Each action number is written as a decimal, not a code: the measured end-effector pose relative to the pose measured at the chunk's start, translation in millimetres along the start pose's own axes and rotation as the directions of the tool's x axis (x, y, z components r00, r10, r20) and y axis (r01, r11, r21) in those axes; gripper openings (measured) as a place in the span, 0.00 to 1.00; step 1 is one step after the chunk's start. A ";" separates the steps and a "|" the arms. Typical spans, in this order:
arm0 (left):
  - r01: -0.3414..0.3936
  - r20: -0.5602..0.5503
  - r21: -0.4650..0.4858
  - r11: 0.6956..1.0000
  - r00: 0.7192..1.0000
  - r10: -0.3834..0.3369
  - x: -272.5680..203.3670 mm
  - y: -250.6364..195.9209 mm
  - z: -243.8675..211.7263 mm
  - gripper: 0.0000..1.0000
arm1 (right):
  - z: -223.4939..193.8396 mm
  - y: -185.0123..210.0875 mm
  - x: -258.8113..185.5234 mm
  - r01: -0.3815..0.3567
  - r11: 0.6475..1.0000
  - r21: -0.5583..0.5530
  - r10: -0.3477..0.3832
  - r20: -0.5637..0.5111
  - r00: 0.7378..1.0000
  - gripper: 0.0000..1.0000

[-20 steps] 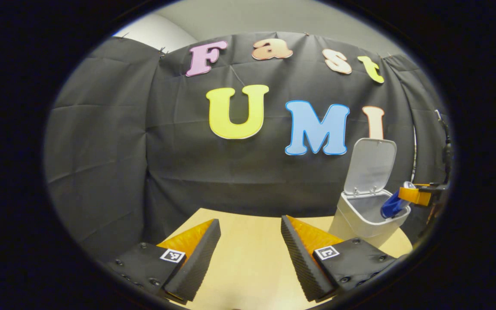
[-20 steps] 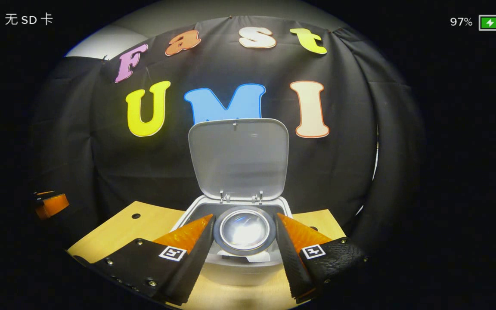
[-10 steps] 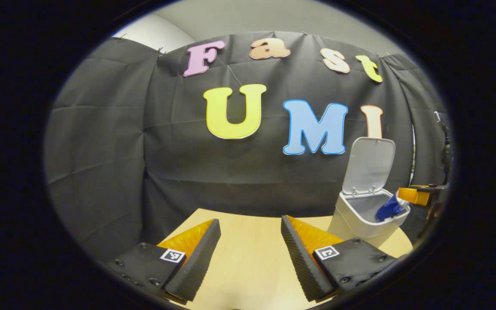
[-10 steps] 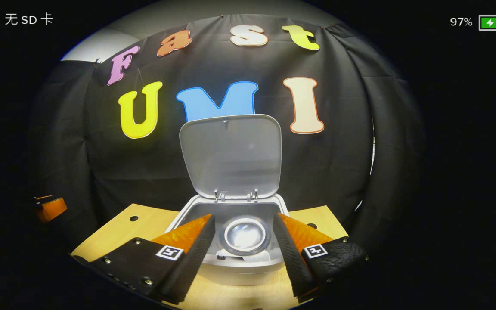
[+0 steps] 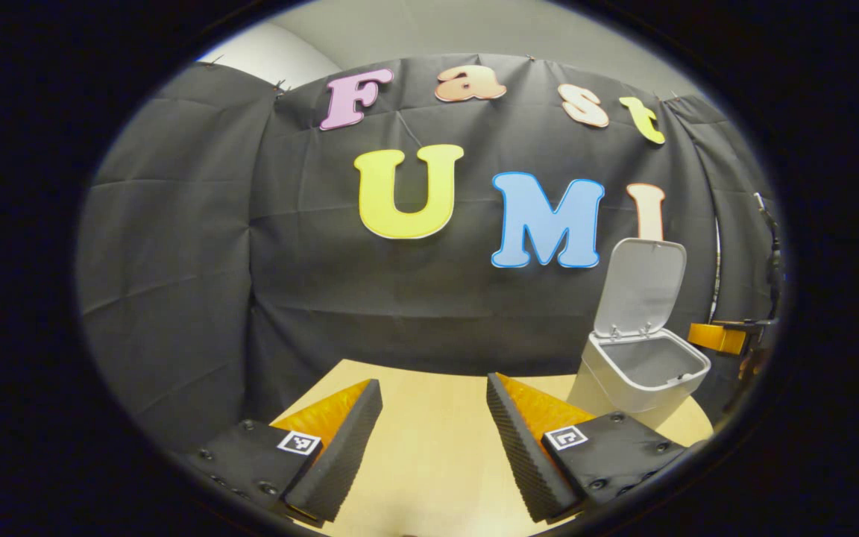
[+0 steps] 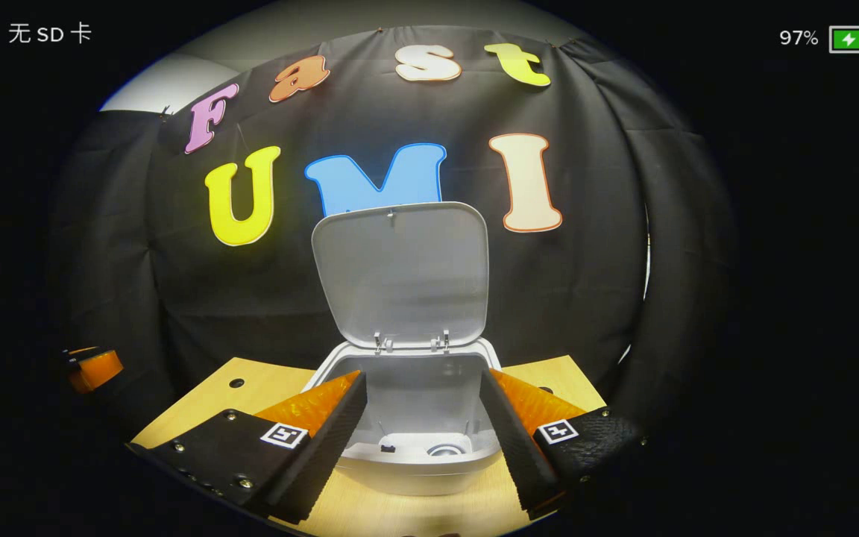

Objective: Press the lid of the desktop garbage bin to open it, pick up the crumpled paper on the desktop and throw it into the bin, then pick up the pop can on the desktop and drop it into the bin, and finally close the garbage bin lid.

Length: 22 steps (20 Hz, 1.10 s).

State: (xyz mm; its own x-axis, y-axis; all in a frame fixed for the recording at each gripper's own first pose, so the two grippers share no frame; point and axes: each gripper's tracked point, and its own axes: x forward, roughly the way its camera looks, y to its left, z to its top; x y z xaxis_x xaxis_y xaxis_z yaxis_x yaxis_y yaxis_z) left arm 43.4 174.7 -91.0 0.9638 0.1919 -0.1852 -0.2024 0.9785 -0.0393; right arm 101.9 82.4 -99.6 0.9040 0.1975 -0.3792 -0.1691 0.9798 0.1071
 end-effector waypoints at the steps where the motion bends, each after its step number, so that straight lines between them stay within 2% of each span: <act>1: 0.001 0.000 0.001 1.000 1.000 -0.001 -0.1 -0.2 -0.7 0.96 | 2.3 0.3 -0.2 0.000 1.000 -0.001 0.000 0.003 1.000 0.96; 11: 0.002 -0.002 -0.008 1.000 1.000 -0.002 -0.2 1.7 -1.6 0.96 | 46.0 8.0 6.8 -0.012 1.000 -0.026 0.014 0.077 0.997 0.96; 13: 0.000 -0.002 -0.009 1.000 1.000 0.000 0.0 3.2 -0.9 0.96 | 57.9 10.9 9.0 -0.019 0.999 -0.032 0.022 0.095 0.995 1.00; 16: -0.004 -0.003 -0.011 1.000 1.000 0.004 0.7 6.0 -1.1 0.96 | 76.5 14.7 14.8 -0.023 0.999 -0.049 0.029 0.121 0.992 1.00; 17: -0.006 -0.004 -0.011 1.000 1.000 0.006 1.4 6.8 -1.4 0.96 | 82.6 16.3 16.2 -0.026 0.998 -0.054 0.033 0.132 0.991 0.96; 21: -0.015 -0.009 -0.015 1.000 1.000 0.014 3.6 11.9 -2.2 0.93 | 110.8 21.3 23.9 -0.028 0.997 -0.071 0.040 0.172 0.984 0.96; 22: -0.016 -0.010 -0.015 1.000 1.000 0.016 4.8 13.0 -1.8 0.96 | 114.9 20.7 28.0 -0.028 0.997 -0.072 0.040 0.174 0.984 0.96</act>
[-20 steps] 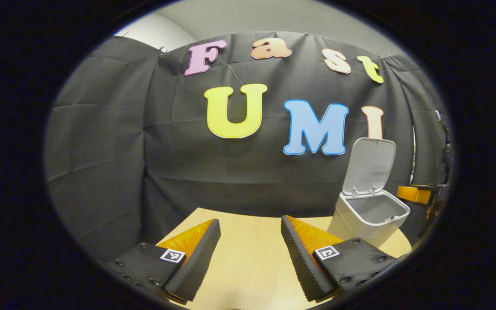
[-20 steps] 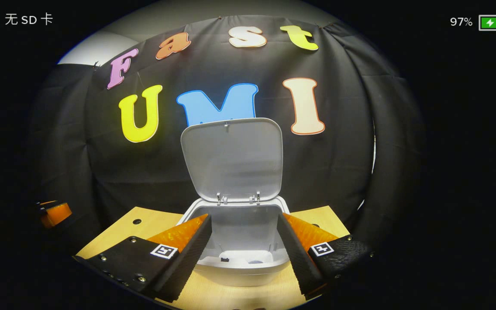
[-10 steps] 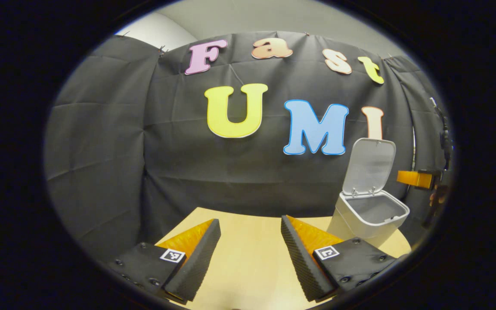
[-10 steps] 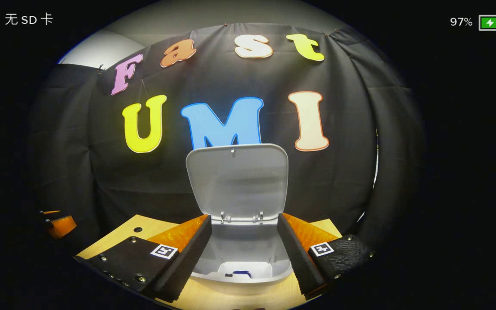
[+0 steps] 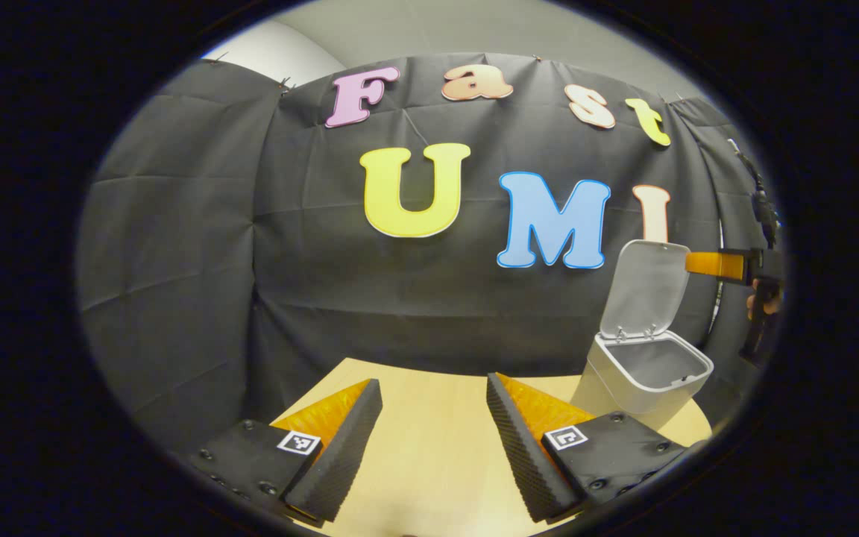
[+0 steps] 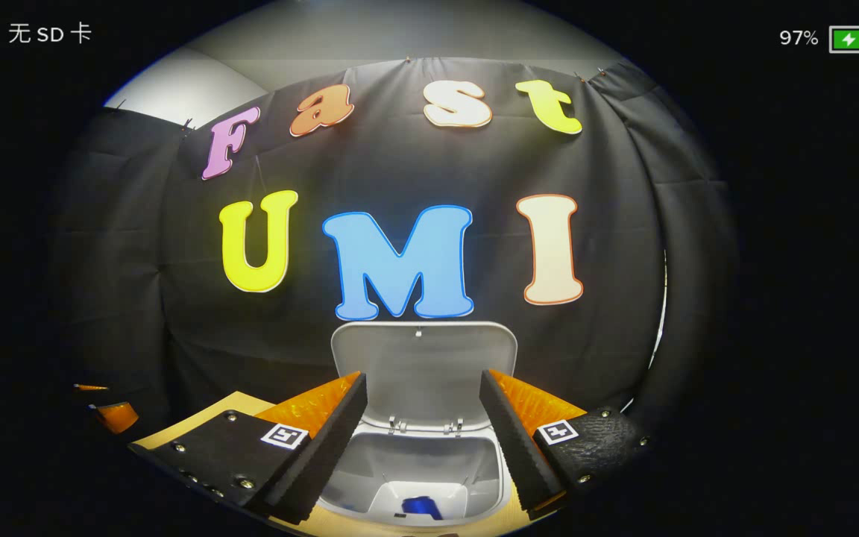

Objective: Press the lid of the desktop garbage bin to open it, pick up the crumpled paper on the desktop and throw it into the bin, then pick up the pop can on the desktop and drop it into the bin, and finally close the garbage bin lid.

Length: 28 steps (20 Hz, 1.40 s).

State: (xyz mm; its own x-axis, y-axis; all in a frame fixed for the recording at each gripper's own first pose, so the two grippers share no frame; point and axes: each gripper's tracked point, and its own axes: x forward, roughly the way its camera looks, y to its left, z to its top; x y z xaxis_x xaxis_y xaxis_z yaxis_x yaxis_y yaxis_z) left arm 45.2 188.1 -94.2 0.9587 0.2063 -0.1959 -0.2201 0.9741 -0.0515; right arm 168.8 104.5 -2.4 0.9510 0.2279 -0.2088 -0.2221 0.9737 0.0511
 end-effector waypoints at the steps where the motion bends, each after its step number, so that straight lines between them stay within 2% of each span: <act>1: -0.002 -0.002 0.001 1.000 1.000 0.002 0.5 1.1 -0.9 0.96 | 4.4 0.0 3.3 -0.003 1.000 0.001 0.003 0.003 1.000 0.96; 3: -0.008 -0.003 0.000 1.000 1.000 0.008 2.9 4.4 -0.1 0.96 | 12.6 1.6 10.0 -0.002 1.000 0.001 0.002 0.016 1.000 0.96; 5: -0.013 -0.004 -0.005 1.000 1.000 0.013 6.0 7.0 0.6 0.91 | 22.9 2.1 17.7 -0.001 1.000 0.000 0.001 0.028 1.000 0.96; 7: -0.021 -0.004 -0.004 1.000 1.000 0.021 7.3 11.2 1.2 0.96 | 33.6 3.6 25.3 -0.002 1.000 -0.003 0.002 0.044 0.999 0.96; 8: -0.023 -0.002 -0.005 1.000 1.000 0.023 7.9 12.4 2.1 0.94 | 38.9 5.2 28.6 -0.004 1.000 -0.006 0.005 0.053 0.999 0.96; 9: -0.025 -0.001 -0.006 1.000 1.000 0.025 9.1 12.9 3.2 0.96 | 43.8 7.0 32.7 -0.004 1.000 -0.011 0.005 0.061 0.998 0.96; 10: -0.027 -0.001 -0.006 1.000 1.000 0.027 9.5 13.8 2.8 0.96 | 46.4 7.9 36.7 -0.005 1.000 -0.016 0.006 0.066 0.998 1.00; 11: -0.028 -0.001 -0.007 1.000 1.000 0.028 9.7 14.0 3.6 0.96 | 49.0 10.4 41.5 -0.008 1.000 -0.020 0.009 0.067 0.998 0.96; 13: -0.028 -0.001 -0.010 1.000 1.000 0.028 10.8 14.5 3.0 0.93 | 53.5 11.7 52.9 0.000 1.000 -0.028 0.001 0.069 0.998 0.96; 14: -0.031 -0.002 -0.011 0.999 1.000 0.031 10.7 15.0 2.3 0.96 | 53.1 12.4 58.8 0.004 1.000 -0.026 -0.002 0.066 0.998 0.96; 20: -0.057 -0.010 -0.009 0.998 0.998 0.057 9.9 28.9 -1.8 0.96 | 40.2 7.1 84.1 0.026 1.000 -0.009 -0.026 0.012 1.000 0.96; 25: -0.071 -0.021 -0.023 0.997 0.997 0.070 12.6 34.5 -5.8 0.93 | 35.7 5.2 83.8 0.022 1.000 0.004 -0.022 -0.002 1.000 0.96; 26: -0.069 -0.022 -0.026 0.997 0.997 0.068 11.7 32.5 -7.3 0.93 | 34.8 5.2 82.4 0.021 1.000 0.000 -0.021 -0.002 1.000 1.00; 27: -0.067 -0.023 -0.027 0.997 0.998 0.066 11.7 31.0 -7.9 0.94 | 34.7 5.6 80.2 0.020 1.000 -0.002 -0.020 0.002 1.000 0.96; 28: -0.063 -0.024 -0.025 0.998 0.998 0.063 13.2 28.4 -9.2 0.96 | 33.3 6.3 78.2 0.018 1.000 -0.003 -0.018 0.003 1.000 1.00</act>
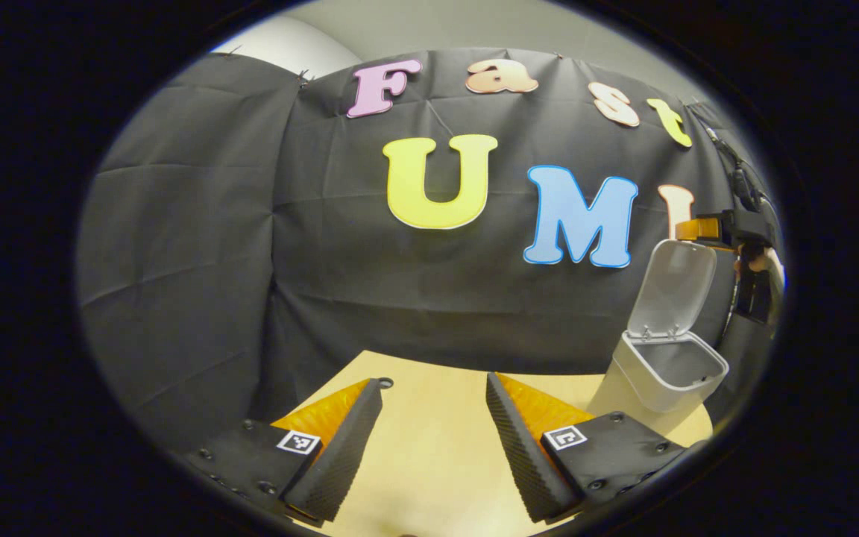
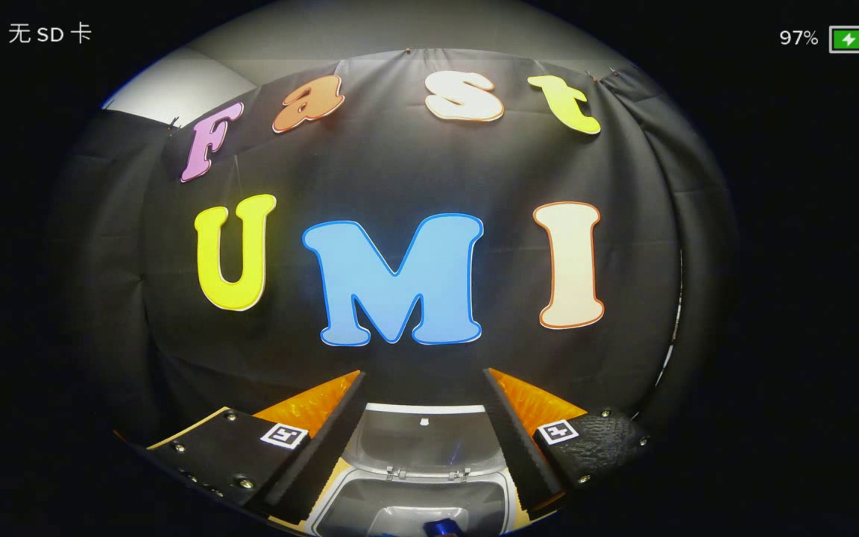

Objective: Press the lid of the desktop garbage bin to open it, pick up the crumpled paper on the desktop and throw it into the bin, then pick up the pop can on the desktop and drop it into the bin, and finally close the garbage bin lid.

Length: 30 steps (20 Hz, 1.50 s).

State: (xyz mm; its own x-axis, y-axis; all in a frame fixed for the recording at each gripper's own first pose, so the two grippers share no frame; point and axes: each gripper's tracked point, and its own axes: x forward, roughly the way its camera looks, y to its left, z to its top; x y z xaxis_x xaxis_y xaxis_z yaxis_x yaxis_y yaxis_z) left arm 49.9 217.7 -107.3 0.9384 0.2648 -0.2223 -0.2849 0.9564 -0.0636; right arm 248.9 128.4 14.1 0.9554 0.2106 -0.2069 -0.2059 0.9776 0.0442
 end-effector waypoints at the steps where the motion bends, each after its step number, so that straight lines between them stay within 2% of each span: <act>1: 0.005 0.000 0.002 1.000 1.000 -0.005 0.0 -3.2 -0.5 0.94 | -1.1 1.0 -3.7 -0.002 1.000 -0.003 0.002 0.001 1.000 1.00; 2: 0.009 0.001 0.004 1.000 1.000 -0.009 -0.5 -5.2 -0.2 0.94 | -3.1 1.6 -7.4 -0.004 1.000 -0.004 0.004 0.001 1.000 0.96; 3: 0.014 0.002 0.006 1.000 1.000 -0.014 -0.3 -8.0 -0.7 0.96 | -4.5 1.7 -11.8 -0.006 1.000 -0.006 0.006 0.001 1.000 1.00; 4: 0.019 0.001 0.007 1.000 1.000 -0.019 -0.5 -10.7 -1.2 0.96 | -7.2 2.4 -16.7 -0.009 1.000 -0.008 0.009 0.001 1.000 0.96; 11: 0.068 0.003 0.002 0.998 0.998 -0.068 -2.6 -33.9 -2.4 0.93 | -27.8 5.9 -51.5 -0.026 1.000 -0.004 0.025 -0.026 0.999 0.96; 12: 0.077 0.003 0.004 0.997 0.997 -0.077 -3.8 -37.5 -3.7 0.93 | -31.1 6.6 -55.9 -0.024 1.000 -0.005 0.023 -0.028 0.999 1.00; 19: 0.104 -0.003 0.010 0.994 0.995 -0.104 -16.5 -43.9 -10.4 0.96 | -57.4 11.0 -87.0 -0.023 1.000 -0.005 0.022 -0.053 0.998 1.00; 20: 0.107 -0.004 0.010 0.994 0.994 -0.107 -18.1 -44.2 -10.3 0.93 | -63.1 11.8 -90.6 -0.023 1.000 -0.002 0.023 -0.062 0.998 0.96; 21: 0.109 -0.003 0.011 0.994 0.994 -0.109 -20.1 -44.0 -10.6 0.93 | -69.0 12.4 -94.7 -0.024 1.000 0.001 0.024 -0.077 0.997 1.00; 22: 0.111 -0.002 0.012 0.994 0.994 -0.111 -21.6 -44.2 -10.4 0.93 | -78.3 12.5 -97.5 -0.022 1.000 0.005 0.022 -0.100 0.995 0.96; 23: 0.114 -0.001 0.014 0.993 0.993 -0.114 -23.2 -44.0 -9.9 0.96 | -91.2 13.2 -100.7 -0.019 1.000 0.011 0.021 -0.138 0.990 0.96; 25: 0.117 0.001 0.020 0.993 0.993 -0.117 -25.3 -43.3 -10.3 0.93 | -117.6 14.8 -106.2 -0.014 1.000 0.028 0.019 -0.207 0.978 0.97; 30: 0.116 -0.009 0.029 0.993 0.993 -0.116 -29.2 -37.7 -15.4 0.95 | -164.9 16.7 -114.1 0.003 1.000 0.026 0.004 -0.287 0.958 0.97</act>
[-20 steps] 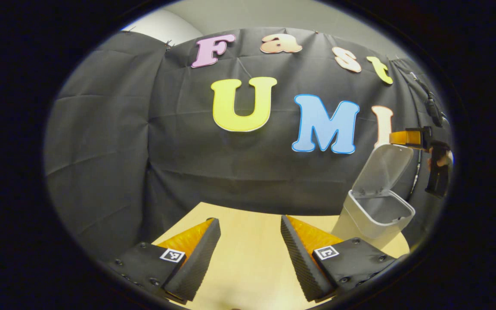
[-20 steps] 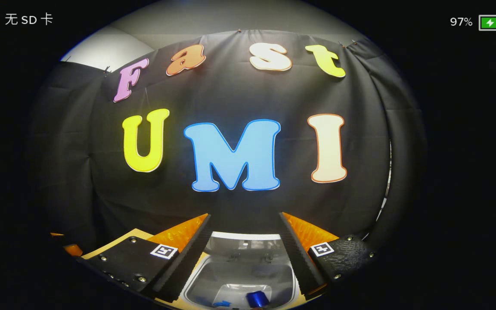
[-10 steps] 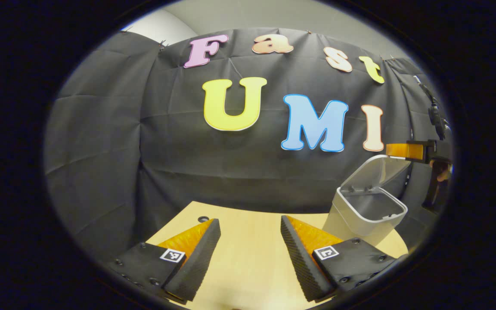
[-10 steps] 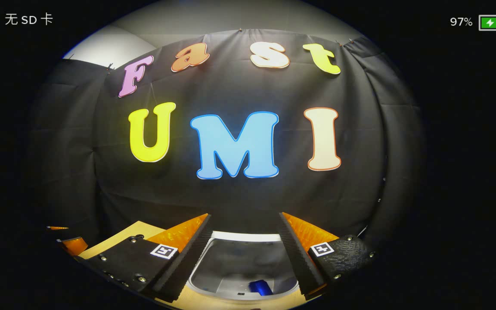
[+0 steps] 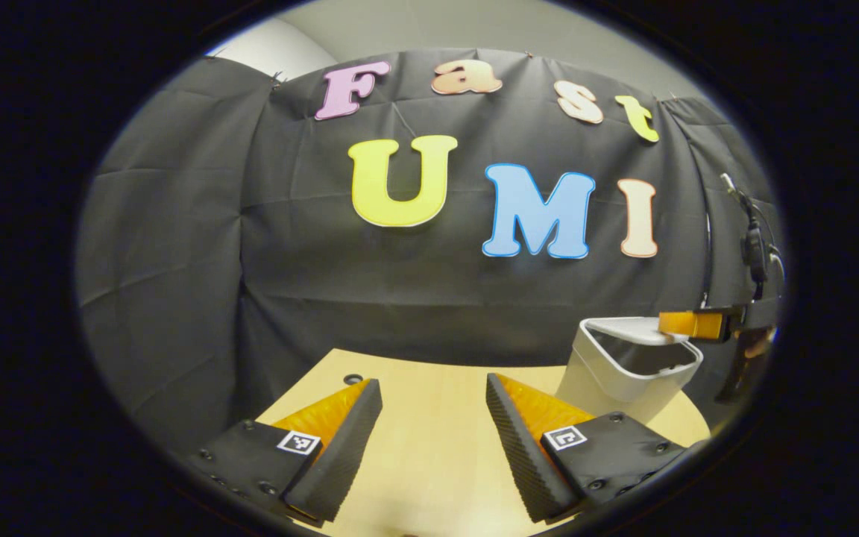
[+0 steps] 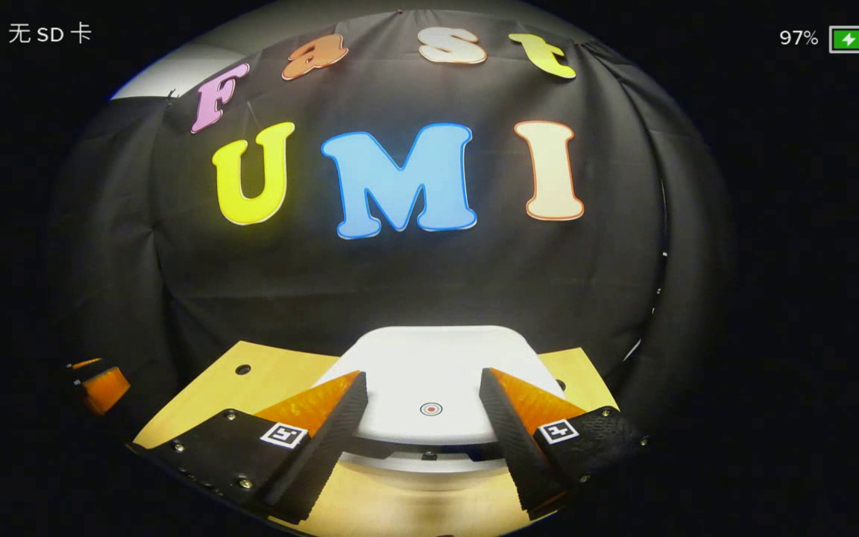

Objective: Press the lid of the desktop garbage bin to open it, pick up the crumpled paper on the desktop and throw it into the bin, then pick up the pop can on the desktop and drop it into the bin, and finally close the garbage bin lid.

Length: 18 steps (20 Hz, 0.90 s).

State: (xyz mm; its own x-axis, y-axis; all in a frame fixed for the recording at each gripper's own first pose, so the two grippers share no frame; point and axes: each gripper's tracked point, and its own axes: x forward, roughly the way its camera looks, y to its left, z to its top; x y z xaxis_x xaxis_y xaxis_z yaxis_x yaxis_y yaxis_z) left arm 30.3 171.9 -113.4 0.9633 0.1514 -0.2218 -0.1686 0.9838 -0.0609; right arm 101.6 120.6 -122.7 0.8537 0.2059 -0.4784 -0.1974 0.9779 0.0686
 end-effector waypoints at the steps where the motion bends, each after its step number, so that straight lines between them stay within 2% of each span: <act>1: -0.001 -0.003 -0.001 1.000 1.000 0.001 -0.5 1.0 -1.2 0.95 | -8.9 0.0 1.3 0.001 1.000 -0.008 -0.001 -0.017 1.000 0.97; 3: 0.002 -0.008 -0.002 1.000 1.000 -0.002 0.5 0.8 -3.5 0.95 | -21.3 0.3 3.3 0.009 1.000 -0.027 -0.010 -0.032 0.999 0.97; 6: 0.010 -0.011 0.002 1.000 1.000 -0.010 4.6 -2.0 -5.2 0.93 | -19.6 0.6 4.4 0.028 0.998 -0.057 -0.027 0.011 1.000 0.96; 17: 0.042 -0.017 0.008 0.999 0.999 -0.042 21.9 -19.5 -7.8 0.93 | -22.7 0.6 11.2 0.045 0.997 -0.057 -0.038 0.126 0.991 0.98; 18: 0.042 -0.017 0.007 0.999 0.999 -0.042 22.7 -20.8 -7.9 0.96 | -23.2 0.4 11.6 0.048 0.998 -0.051 -0.040 0.142 0.989 0.98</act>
State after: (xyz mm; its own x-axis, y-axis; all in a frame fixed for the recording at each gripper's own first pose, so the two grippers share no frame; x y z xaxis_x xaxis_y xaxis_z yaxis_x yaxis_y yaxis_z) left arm 54.0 154.2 -124.8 0.9657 0.1081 -0.2360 -0.1264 0.9899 -0.0638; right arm 100.2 122.5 -148.5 0.9207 0.1695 -0.3515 -0.1809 0.9835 0.0006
